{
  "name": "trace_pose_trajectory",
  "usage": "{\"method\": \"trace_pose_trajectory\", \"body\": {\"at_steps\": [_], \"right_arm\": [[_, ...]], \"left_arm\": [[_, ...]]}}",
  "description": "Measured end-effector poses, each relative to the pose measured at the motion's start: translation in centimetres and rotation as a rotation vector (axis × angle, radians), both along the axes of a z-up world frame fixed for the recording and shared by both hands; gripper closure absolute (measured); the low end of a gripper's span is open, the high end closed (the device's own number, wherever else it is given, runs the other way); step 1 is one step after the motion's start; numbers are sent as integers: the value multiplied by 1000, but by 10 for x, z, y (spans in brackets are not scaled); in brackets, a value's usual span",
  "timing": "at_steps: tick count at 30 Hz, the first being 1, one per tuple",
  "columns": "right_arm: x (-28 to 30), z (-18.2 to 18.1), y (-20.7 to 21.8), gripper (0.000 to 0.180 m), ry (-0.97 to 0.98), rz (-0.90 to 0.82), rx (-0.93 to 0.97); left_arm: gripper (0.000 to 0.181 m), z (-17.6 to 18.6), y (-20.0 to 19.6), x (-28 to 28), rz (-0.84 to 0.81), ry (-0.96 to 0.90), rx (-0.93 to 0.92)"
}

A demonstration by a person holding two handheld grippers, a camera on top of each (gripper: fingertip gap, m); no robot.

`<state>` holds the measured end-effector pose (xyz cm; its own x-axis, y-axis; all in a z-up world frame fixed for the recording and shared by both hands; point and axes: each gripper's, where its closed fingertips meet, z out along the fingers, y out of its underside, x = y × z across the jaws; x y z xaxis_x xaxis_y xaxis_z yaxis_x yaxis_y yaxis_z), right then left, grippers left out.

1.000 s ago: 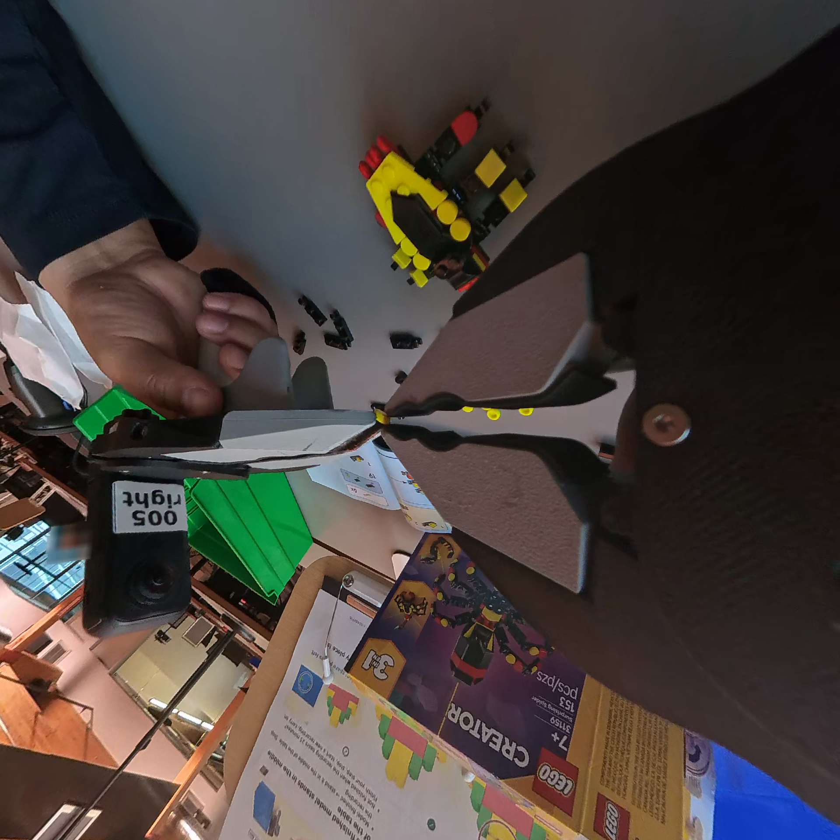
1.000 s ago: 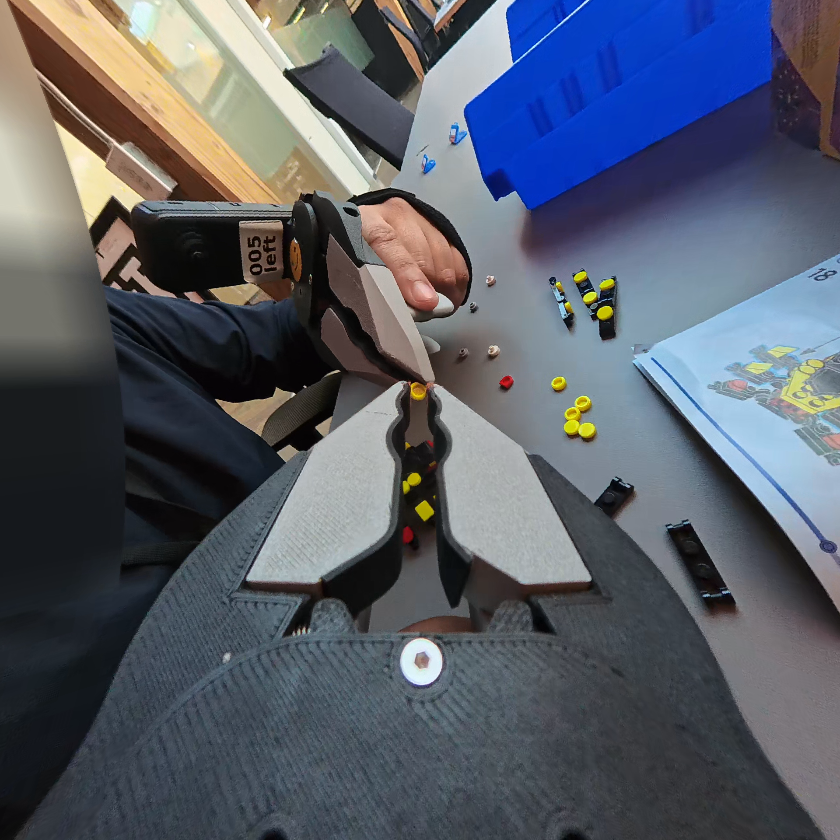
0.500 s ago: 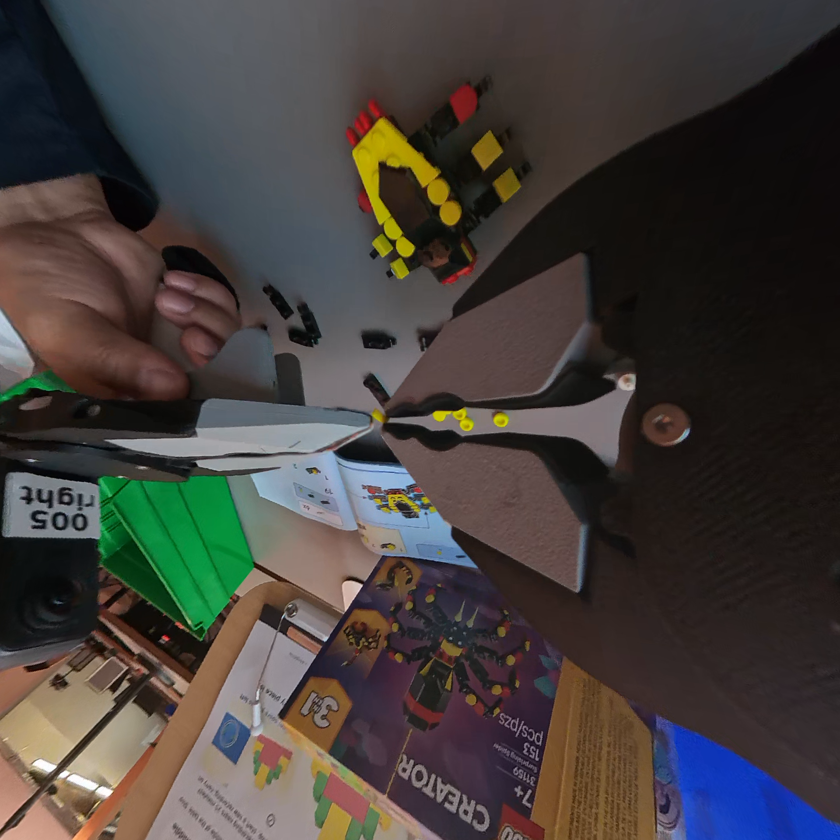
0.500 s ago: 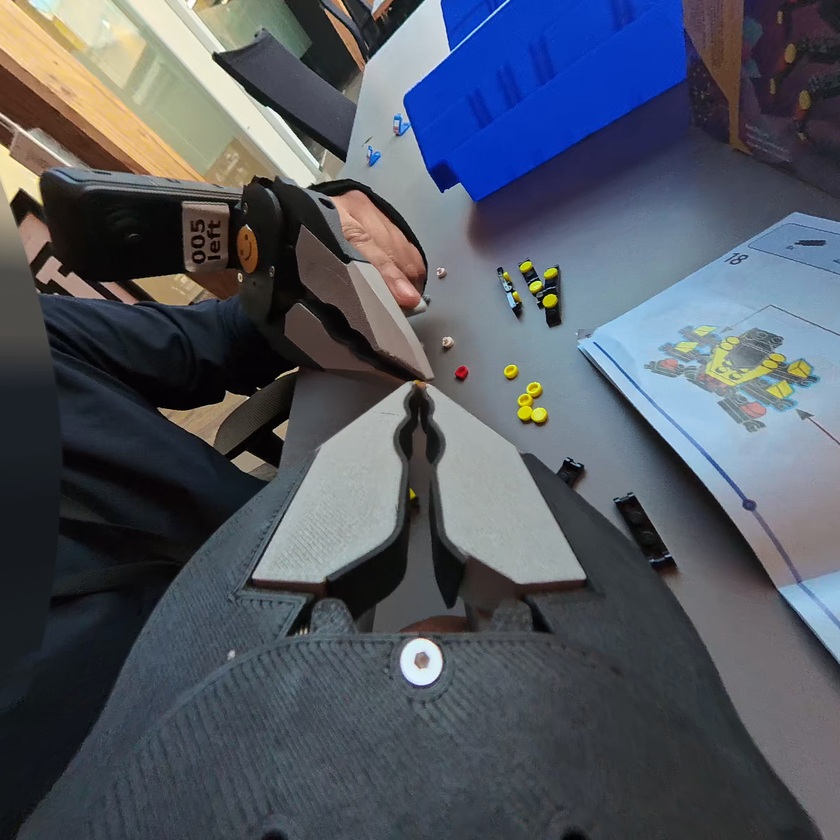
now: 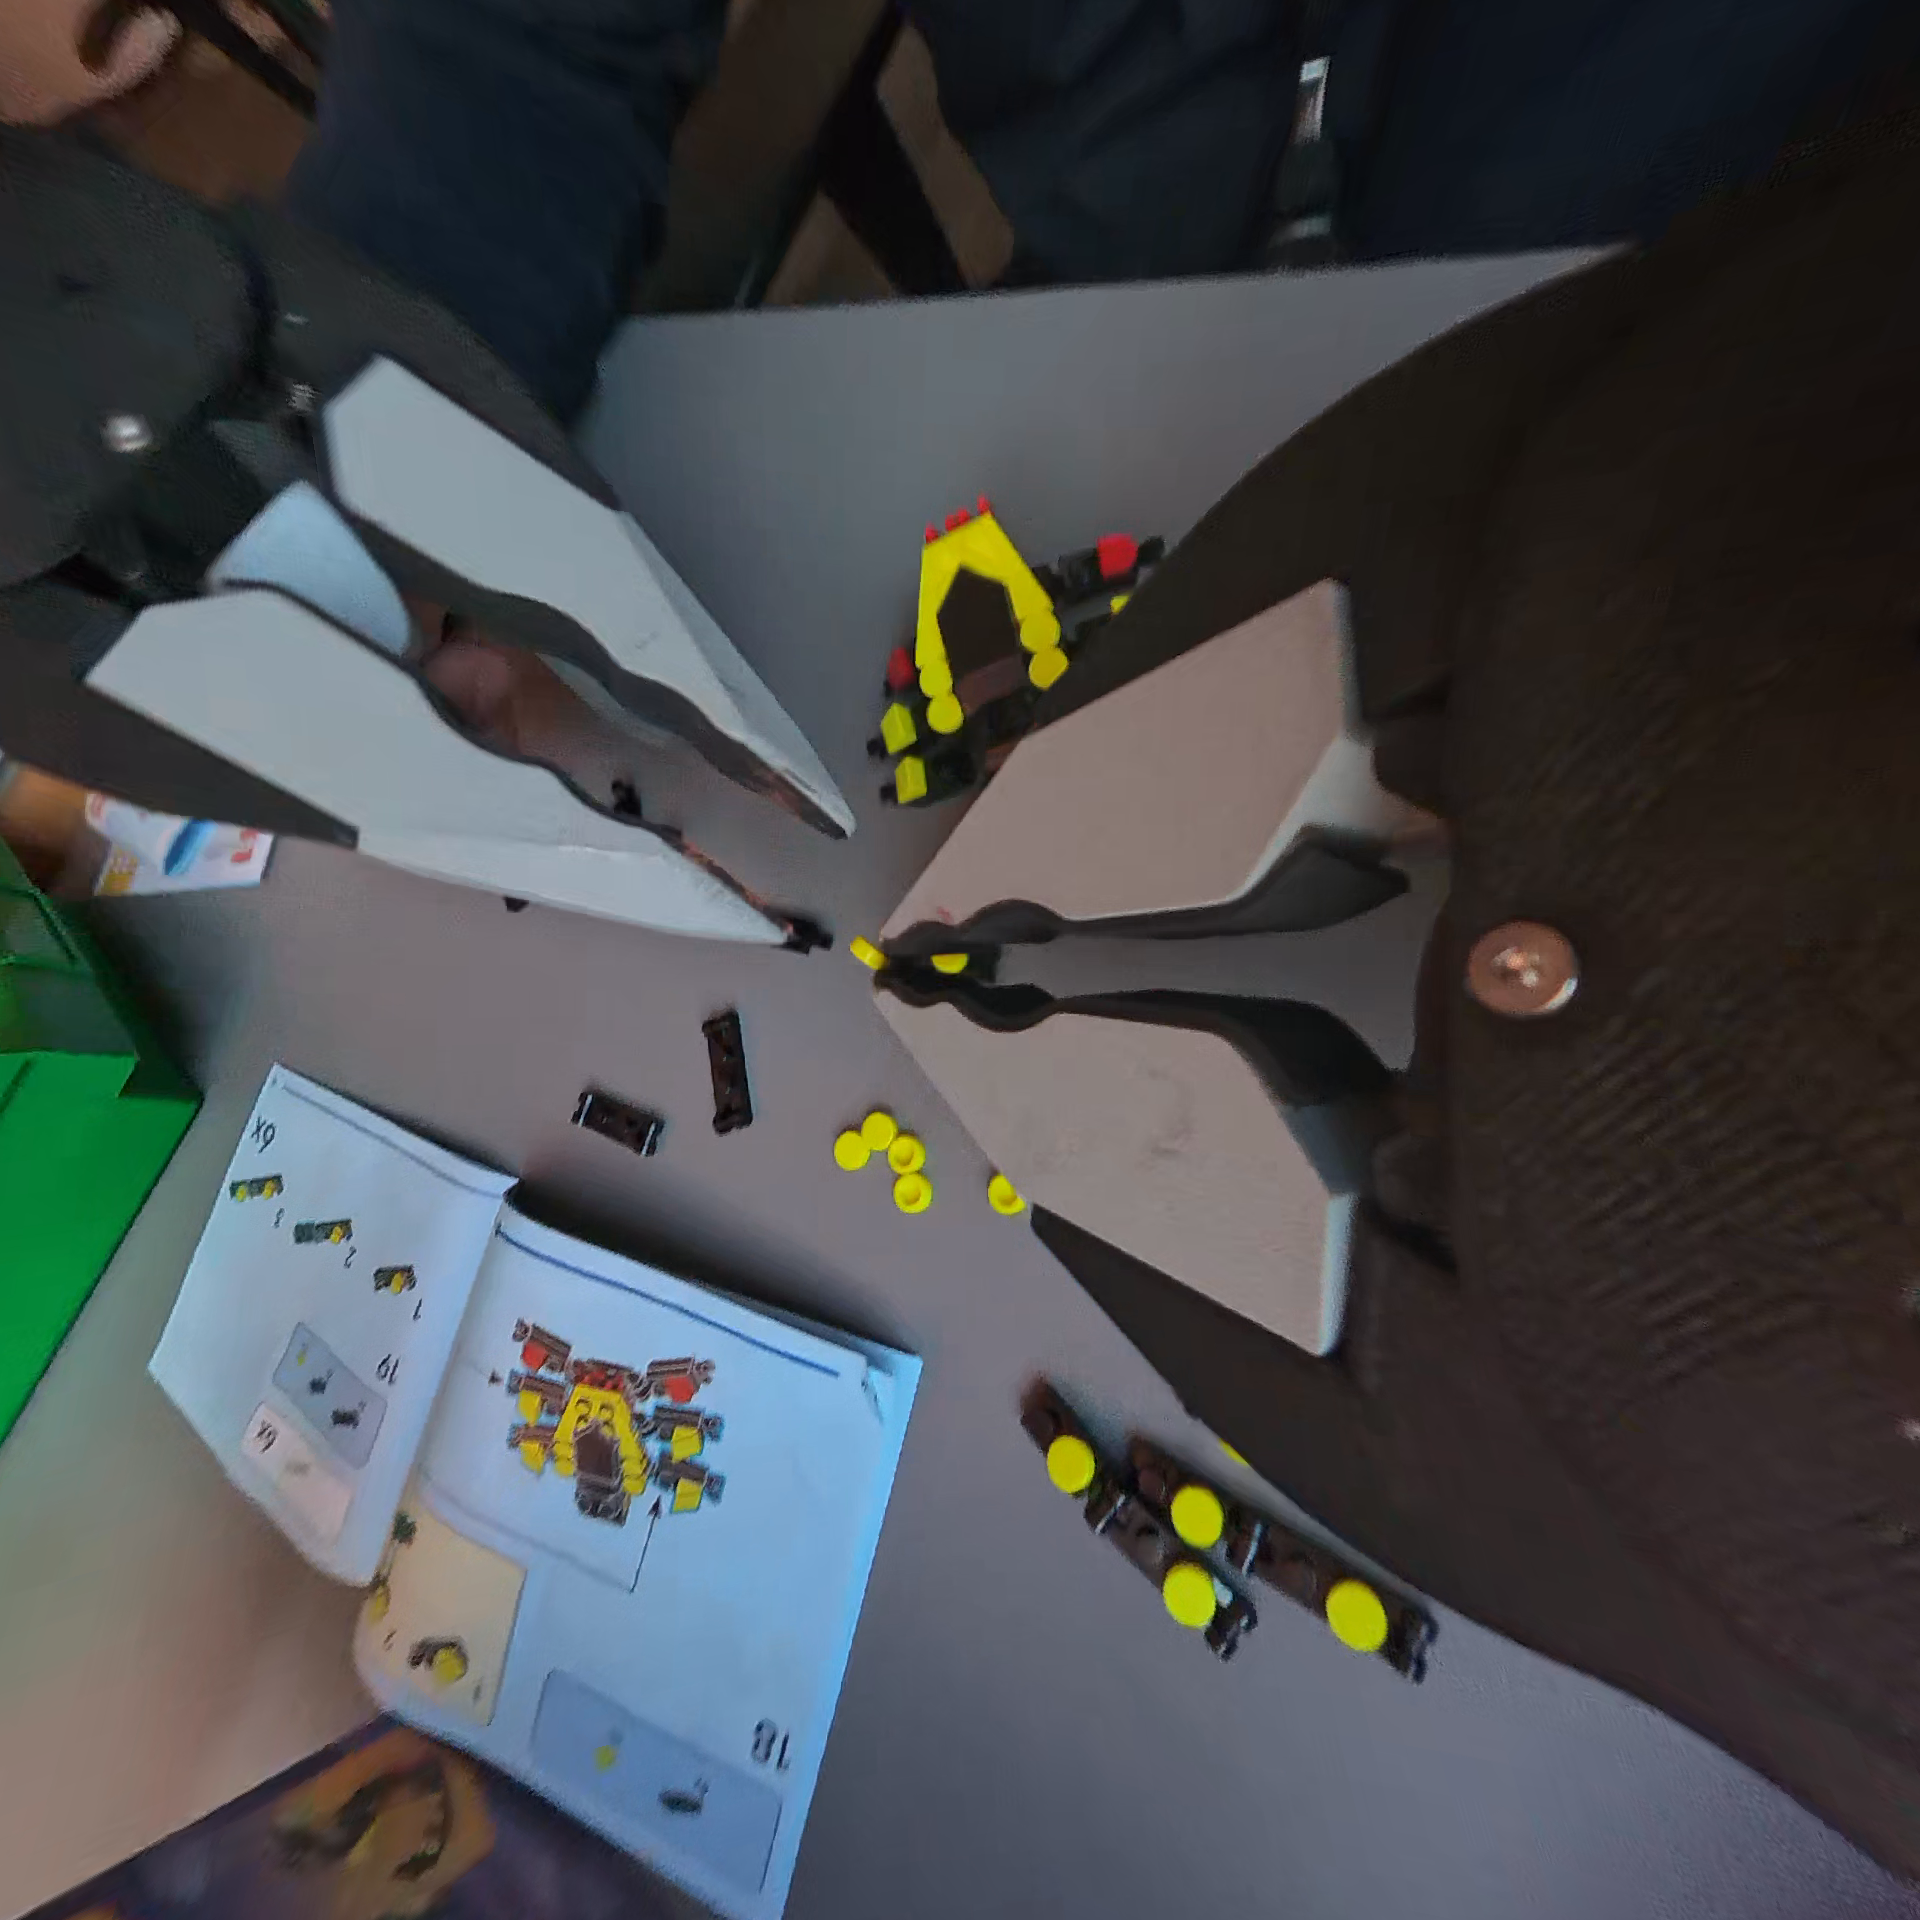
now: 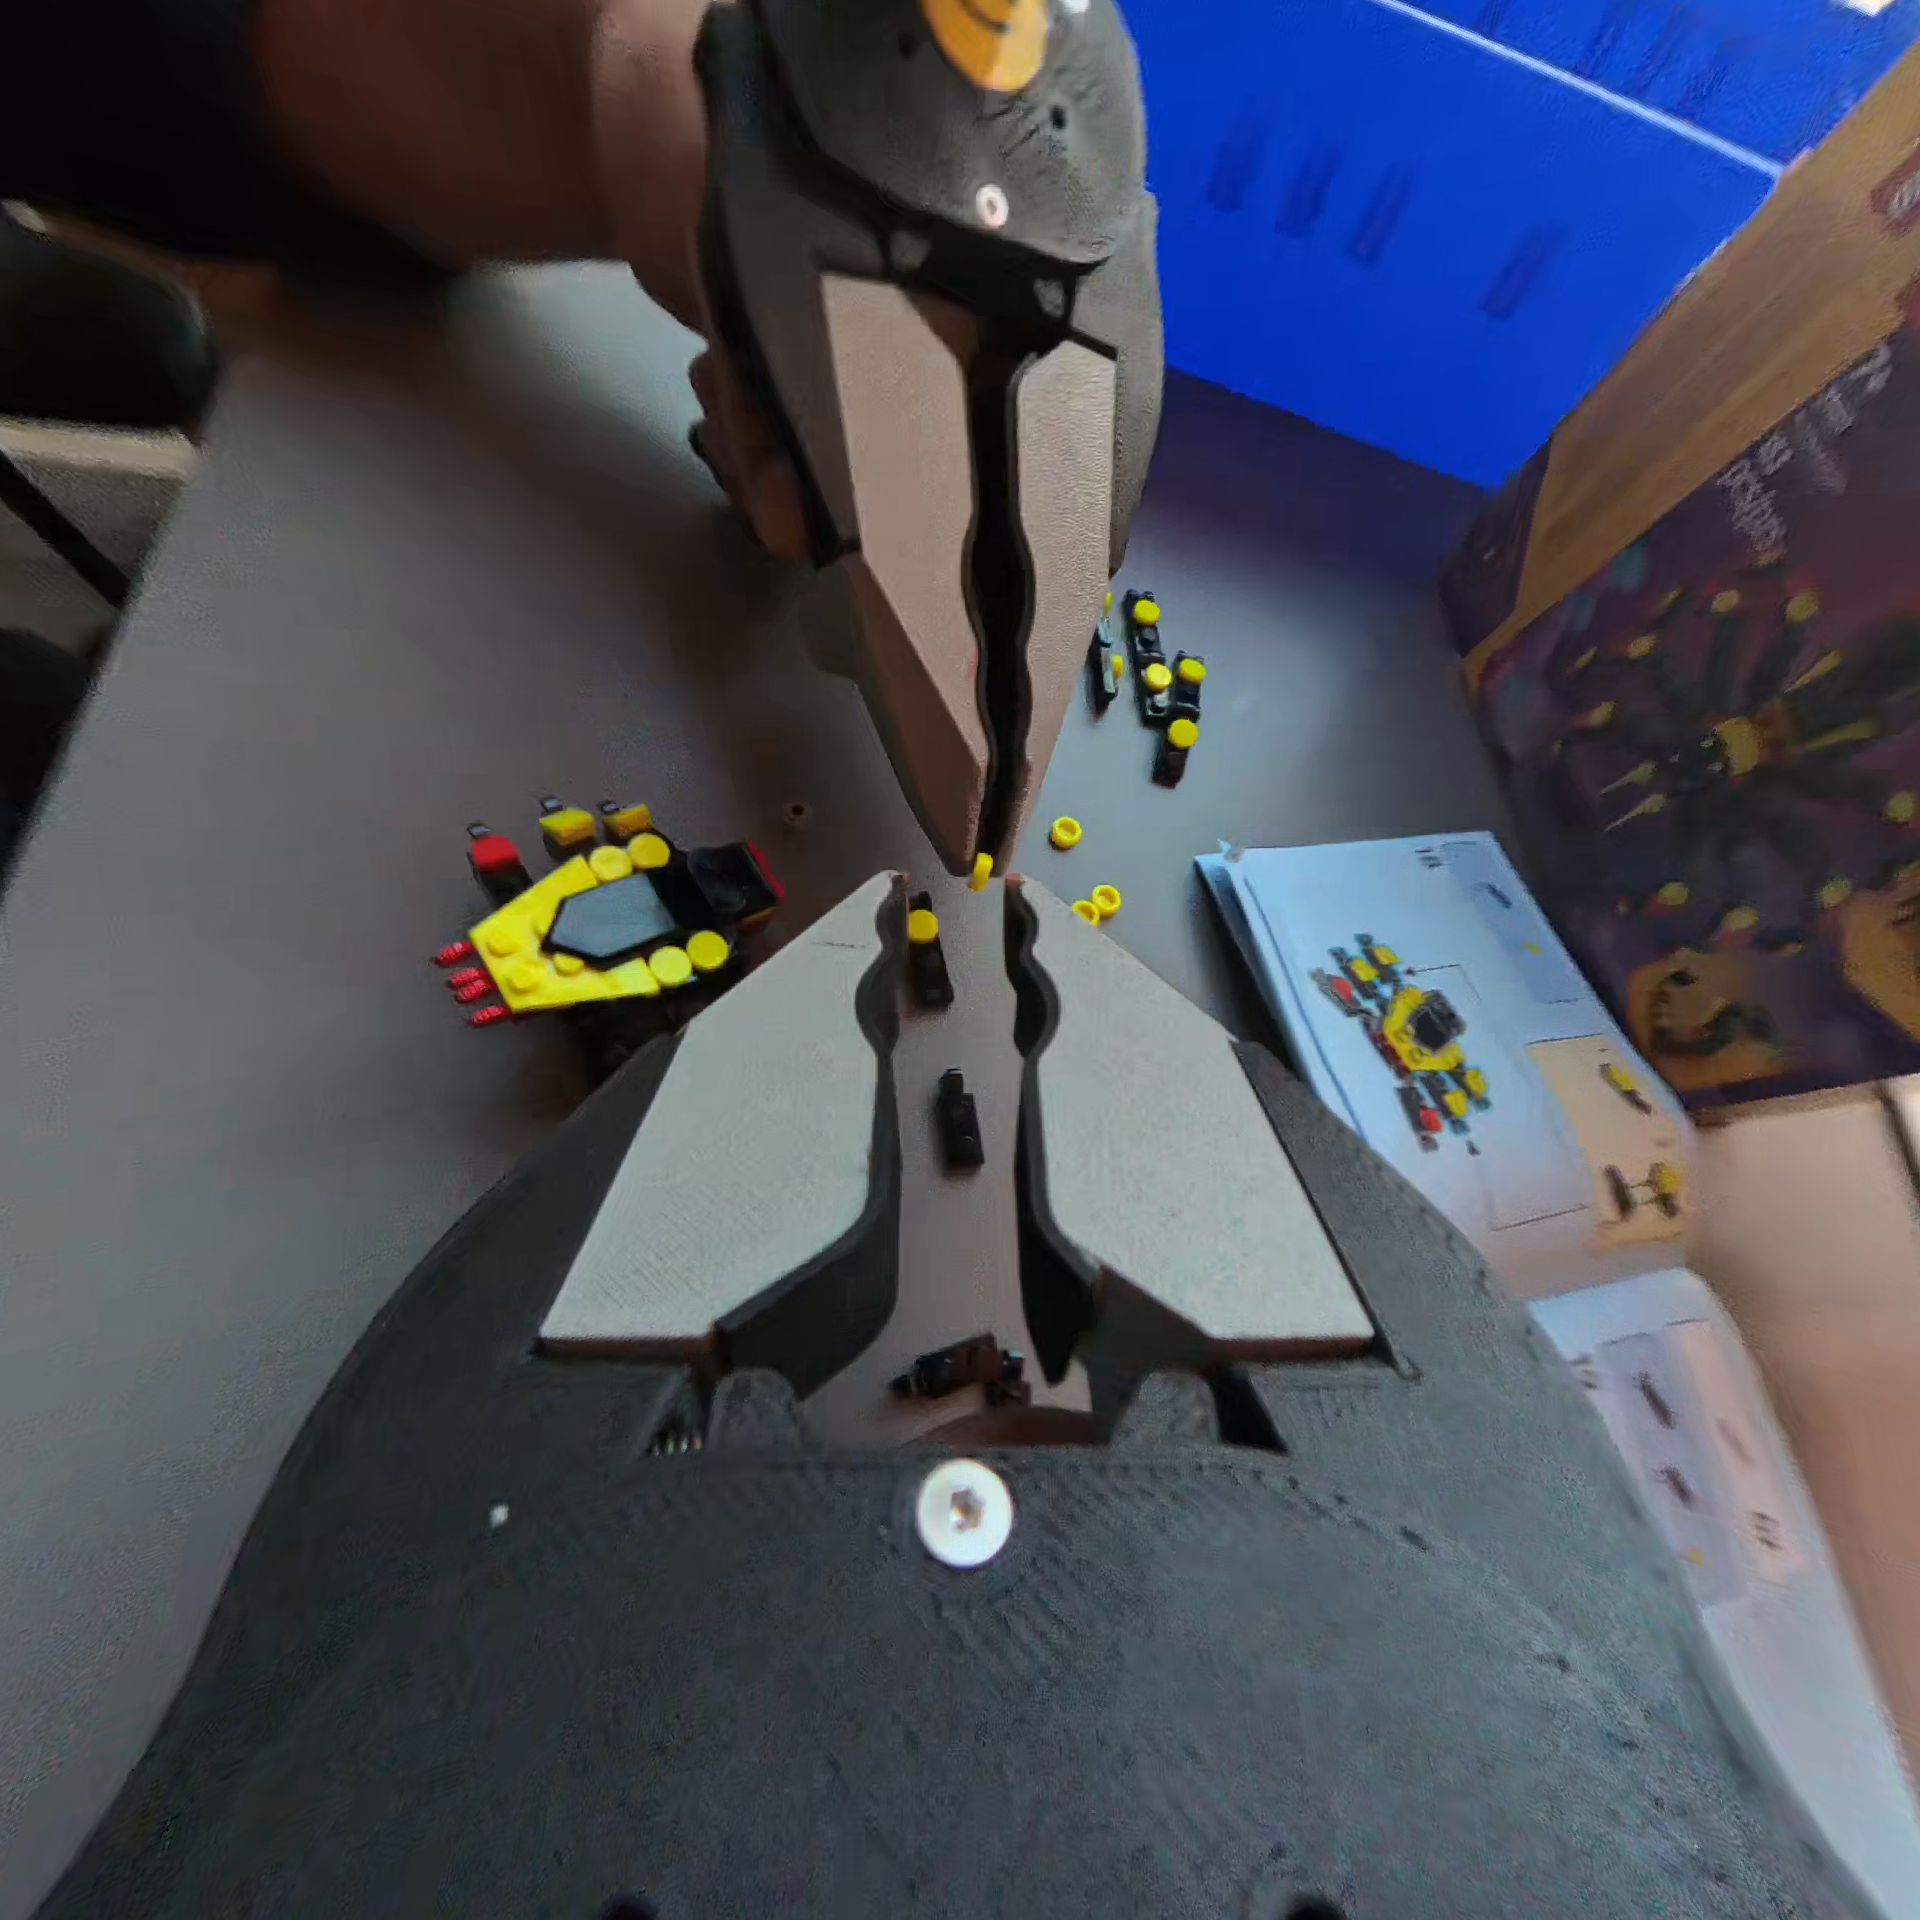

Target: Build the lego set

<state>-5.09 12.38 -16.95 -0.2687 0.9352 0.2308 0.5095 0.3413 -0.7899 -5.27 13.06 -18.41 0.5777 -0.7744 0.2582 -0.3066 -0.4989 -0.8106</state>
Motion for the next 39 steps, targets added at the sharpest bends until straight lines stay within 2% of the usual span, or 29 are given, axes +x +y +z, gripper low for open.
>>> {"method": "trace_pose_trajectory", "body": {"at_steps": [2,8,15,32,39], "right_arm": [[-1,-1,-2,165,6,5,141],[-2,5,-8,167,48,40,406],[2,2,-15,168,20,73,554],[3,0,-17,174,13,89,678],[2,5,-14,175,59,31,436]], "left_arm": [[181,1,-3,1,-12,-47,-52],[181,6,-15,7,-70,-197,-200],[181,12,-23,15,-124,-274,-271],[181,15,-27,19,-141,-317,-319],[172,28,-23,13,-132,-336,-249]]}}
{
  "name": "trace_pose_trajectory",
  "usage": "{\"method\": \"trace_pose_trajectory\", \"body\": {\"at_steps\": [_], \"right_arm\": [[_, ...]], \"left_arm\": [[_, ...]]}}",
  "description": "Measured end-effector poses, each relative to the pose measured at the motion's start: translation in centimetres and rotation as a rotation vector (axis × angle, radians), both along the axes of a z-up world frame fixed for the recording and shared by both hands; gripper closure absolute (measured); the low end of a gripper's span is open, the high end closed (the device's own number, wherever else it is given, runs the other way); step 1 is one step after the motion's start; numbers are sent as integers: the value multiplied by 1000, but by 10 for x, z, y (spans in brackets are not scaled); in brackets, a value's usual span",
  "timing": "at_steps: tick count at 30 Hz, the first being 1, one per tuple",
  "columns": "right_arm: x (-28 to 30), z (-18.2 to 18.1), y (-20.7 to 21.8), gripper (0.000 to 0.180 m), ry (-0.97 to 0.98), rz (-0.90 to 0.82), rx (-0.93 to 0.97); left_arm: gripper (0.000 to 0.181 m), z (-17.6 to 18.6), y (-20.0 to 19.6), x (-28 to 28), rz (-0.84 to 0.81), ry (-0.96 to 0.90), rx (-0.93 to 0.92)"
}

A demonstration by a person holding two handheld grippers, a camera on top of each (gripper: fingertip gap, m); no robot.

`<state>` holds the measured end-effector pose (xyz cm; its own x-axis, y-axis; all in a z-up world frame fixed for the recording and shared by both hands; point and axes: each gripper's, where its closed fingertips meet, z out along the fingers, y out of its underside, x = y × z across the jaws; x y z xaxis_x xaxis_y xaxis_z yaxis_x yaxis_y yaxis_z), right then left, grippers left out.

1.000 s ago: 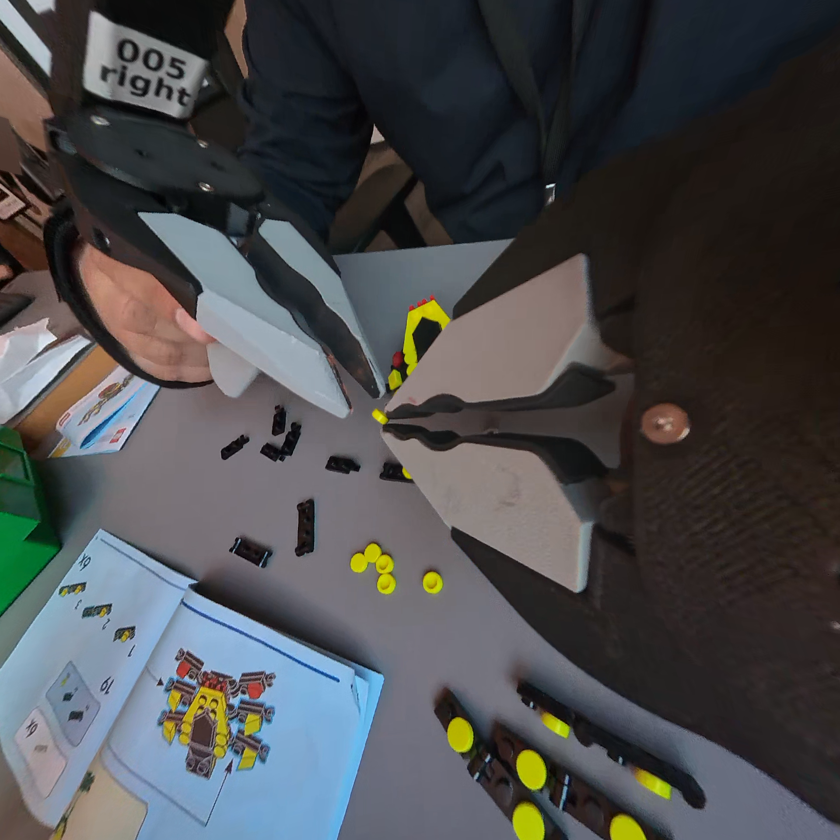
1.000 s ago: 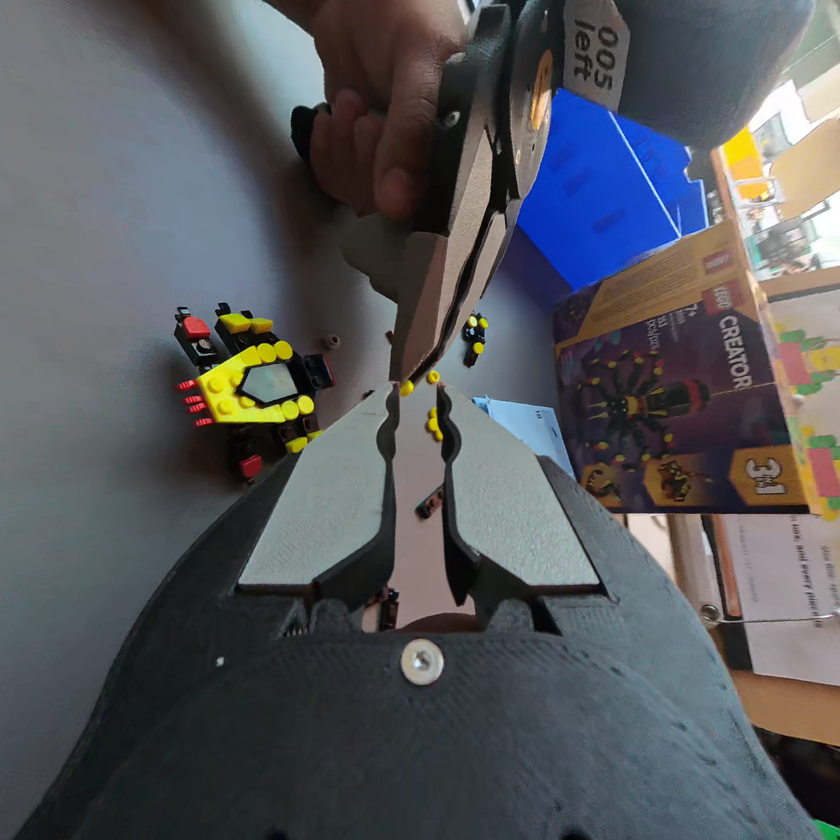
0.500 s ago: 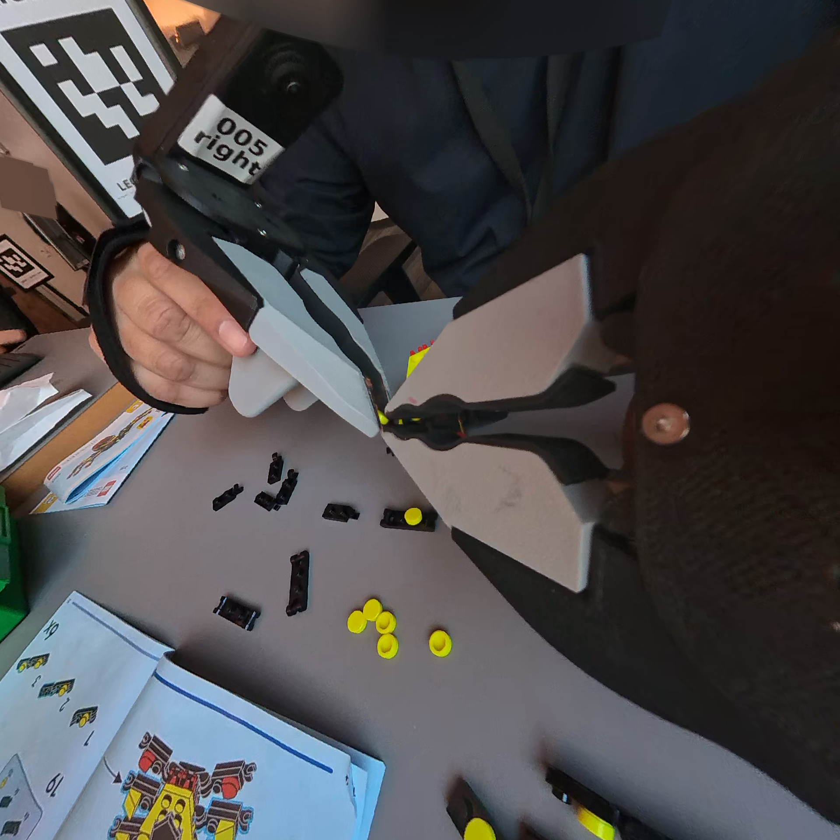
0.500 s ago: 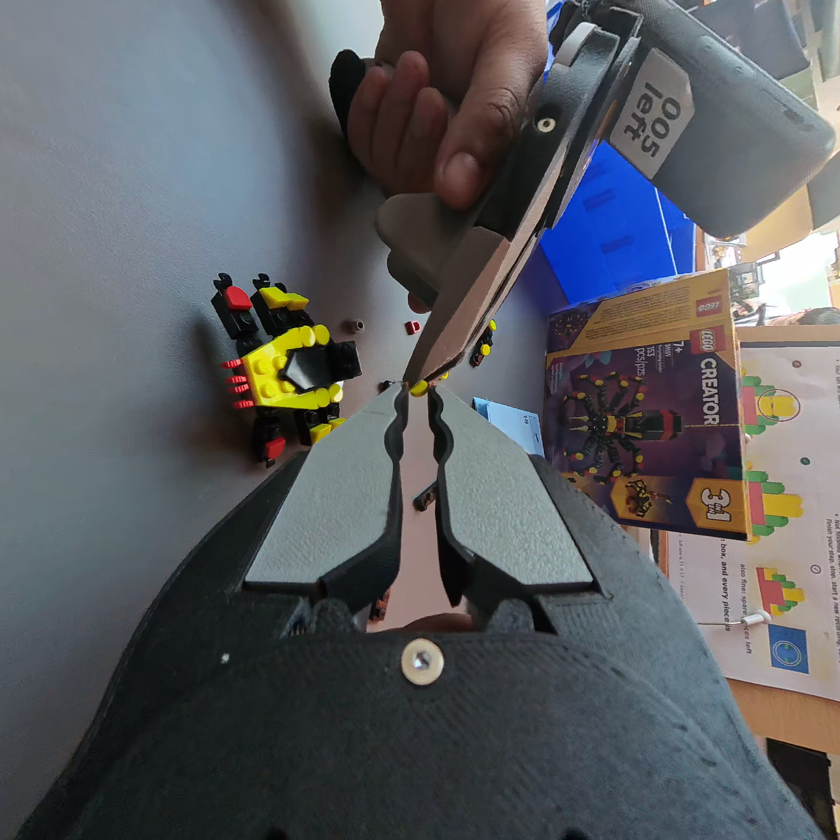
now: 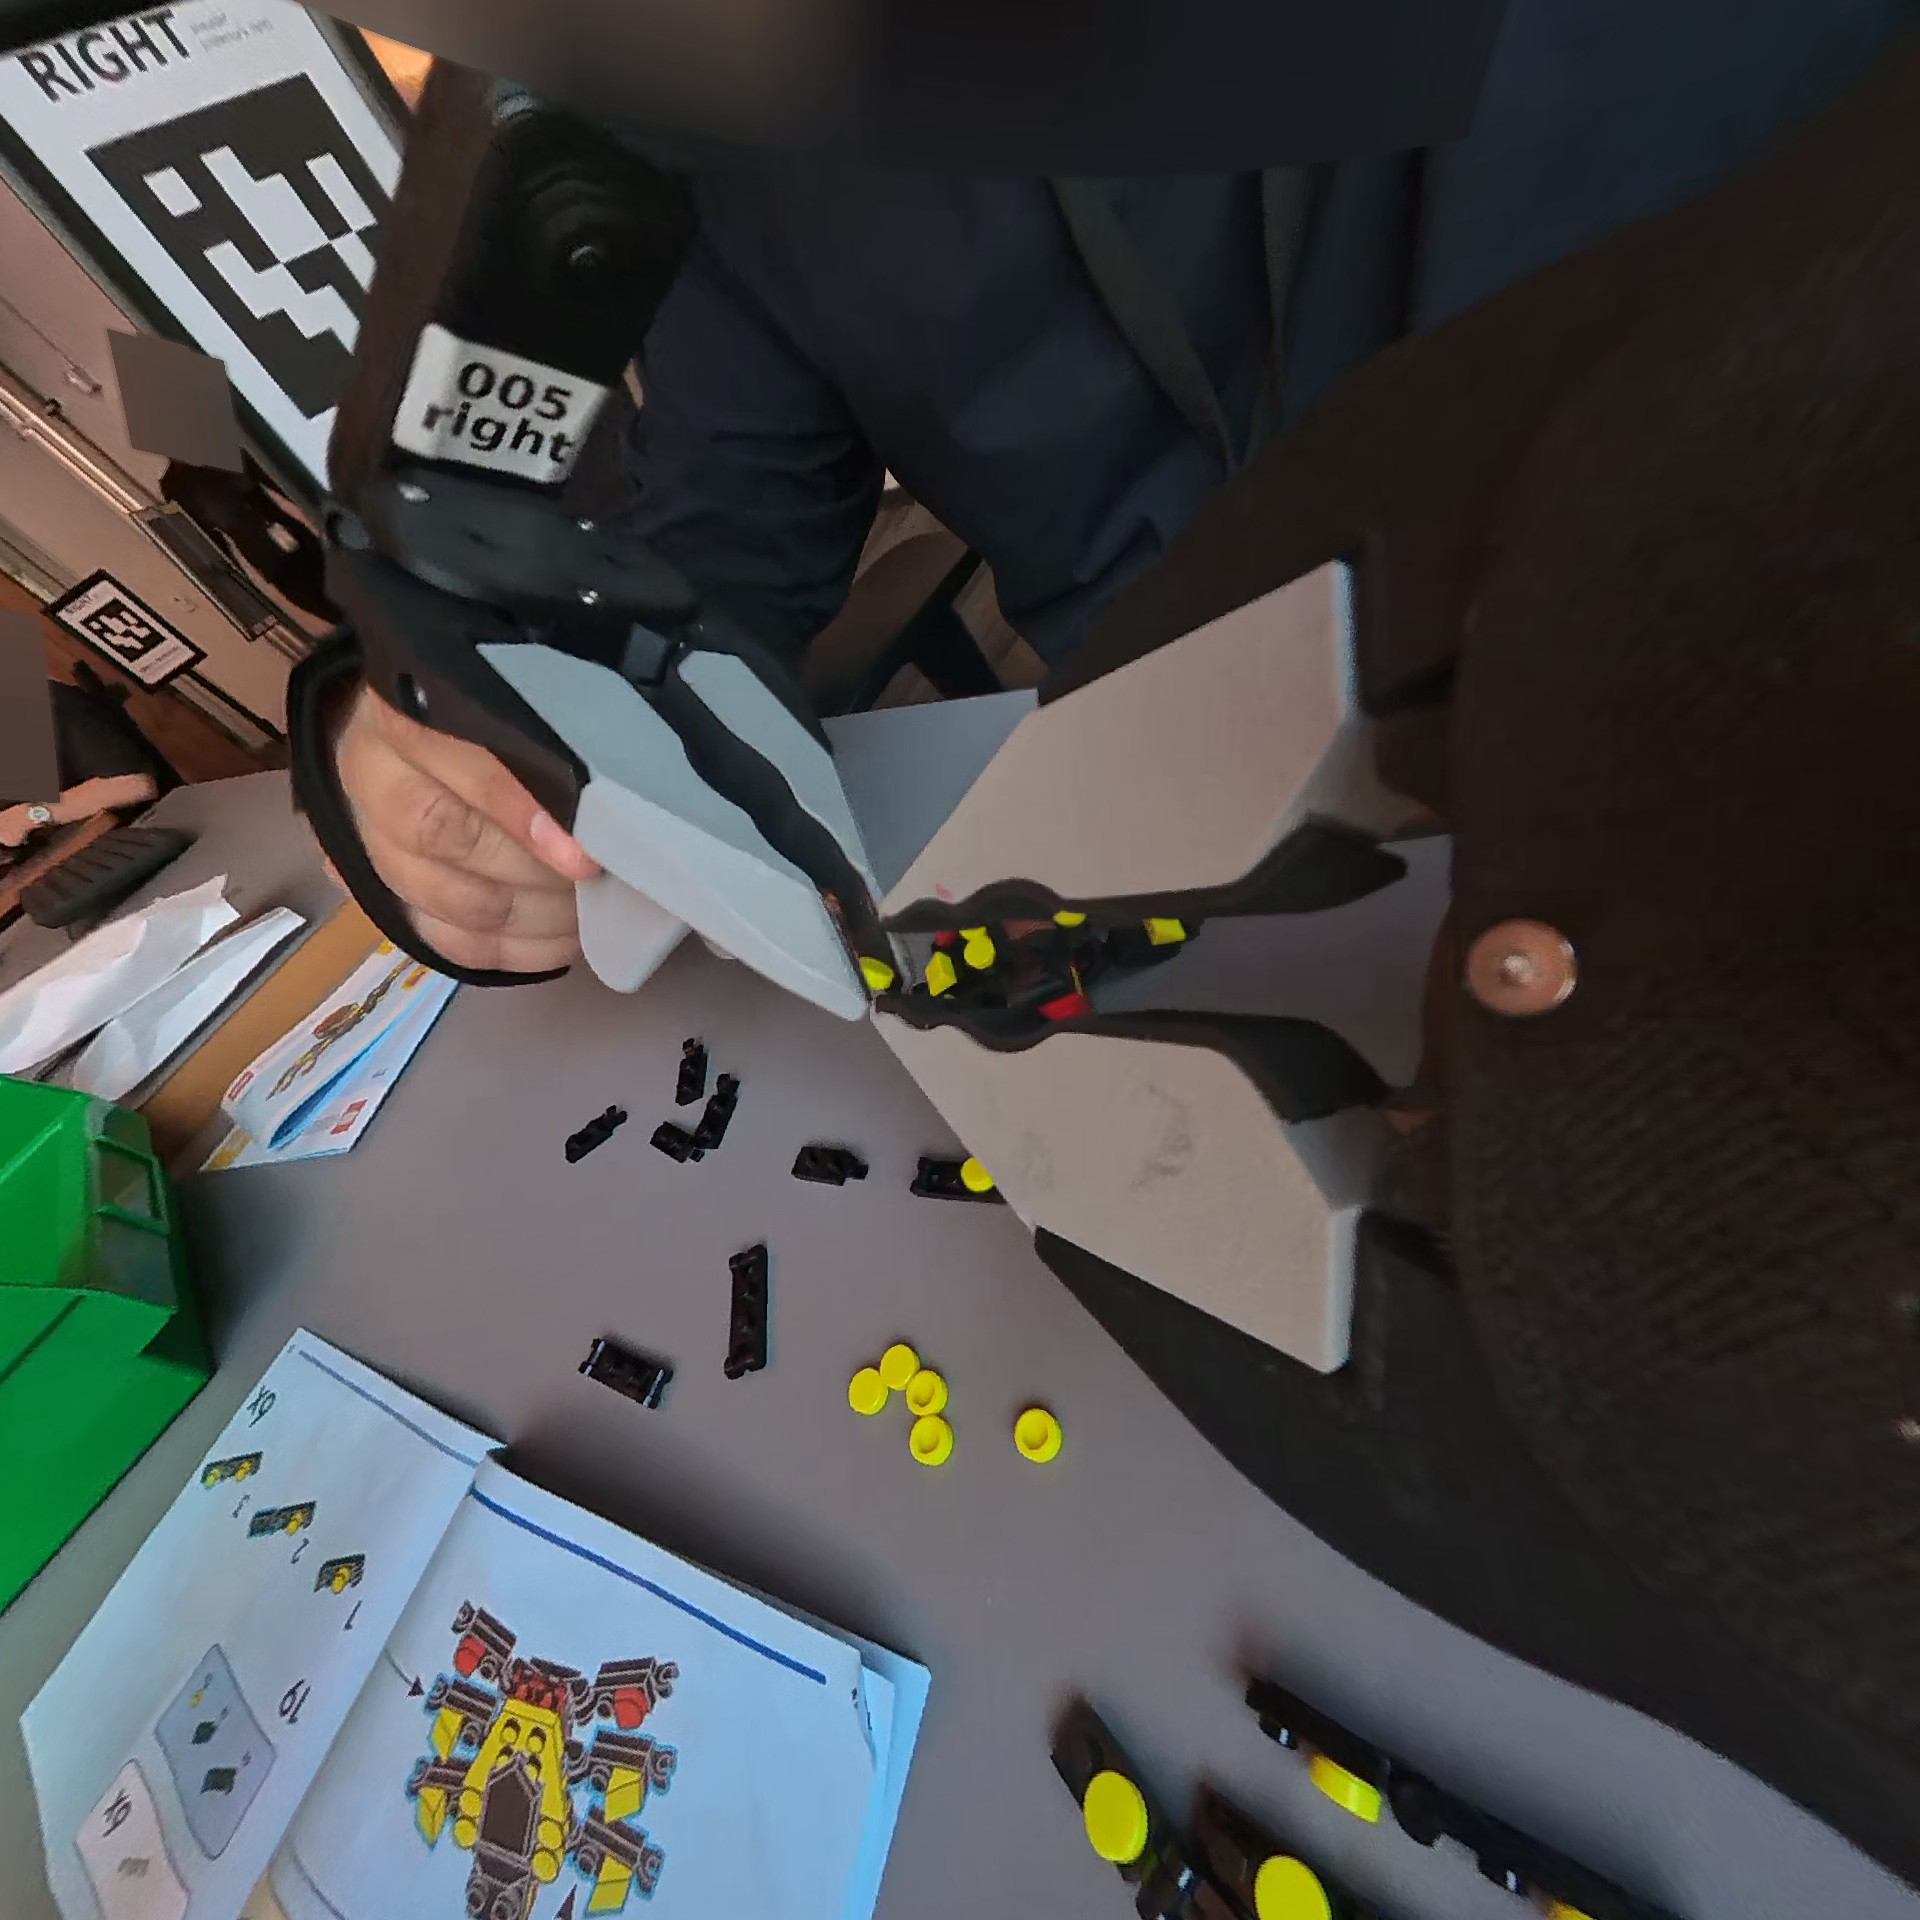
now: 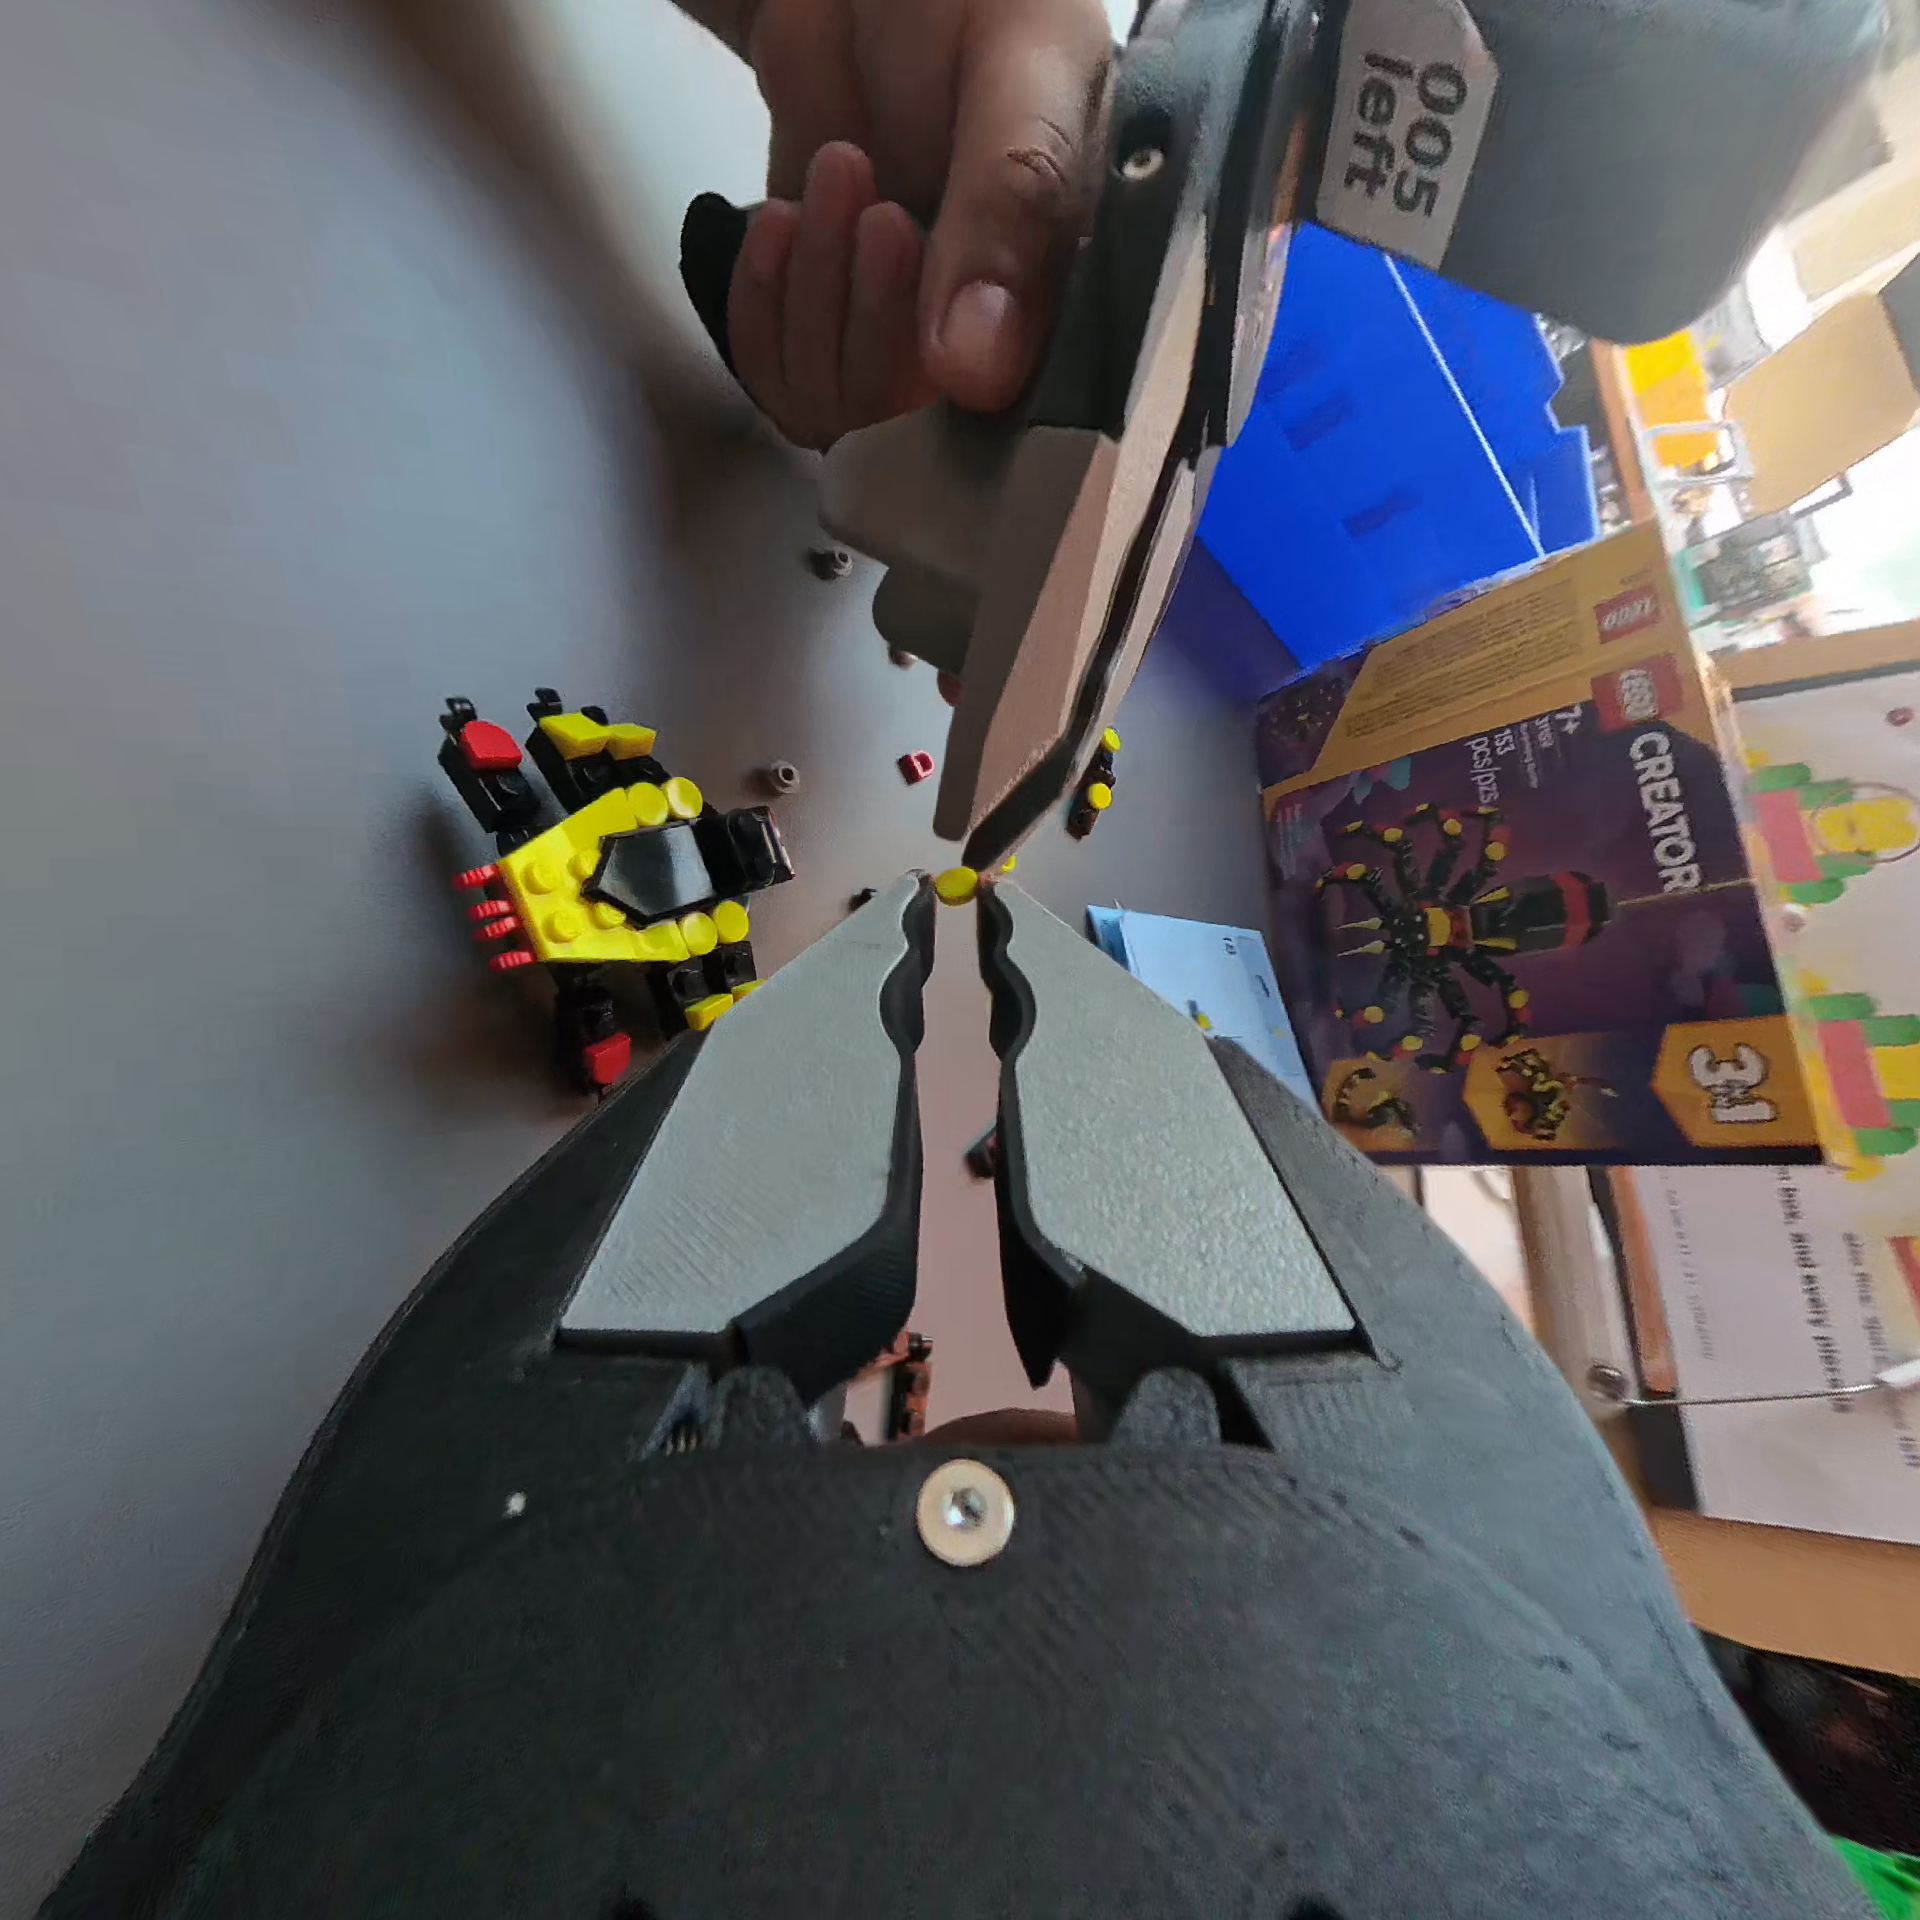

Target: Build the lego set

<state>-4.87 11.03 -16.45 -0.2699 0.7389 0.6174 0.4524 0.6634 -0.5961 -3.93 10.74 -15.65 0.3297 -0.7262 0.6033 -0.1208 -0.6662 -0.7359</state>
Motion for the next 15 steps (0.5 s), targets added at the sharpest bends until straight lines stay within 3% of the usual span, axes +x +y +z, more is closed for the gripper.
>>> {"method": "trace_pose_trajectory", "body": {"at_steps": [3,7,9,15], "right_arm": [[0,2,9,175,11,-49,-181],[3,-1,19,175,-14,-103,-502],[8,-8,25,175,-60,-129,-637],[29,-26,38,175,-170,-147,-705]], "left_arm": [[166,-5,11,-12,60,132,141],[163,-10,24,-23,105,458,590],[163,-6,21,-14,99,500,739],[160,-17,25,-12,104,538,701]]}}
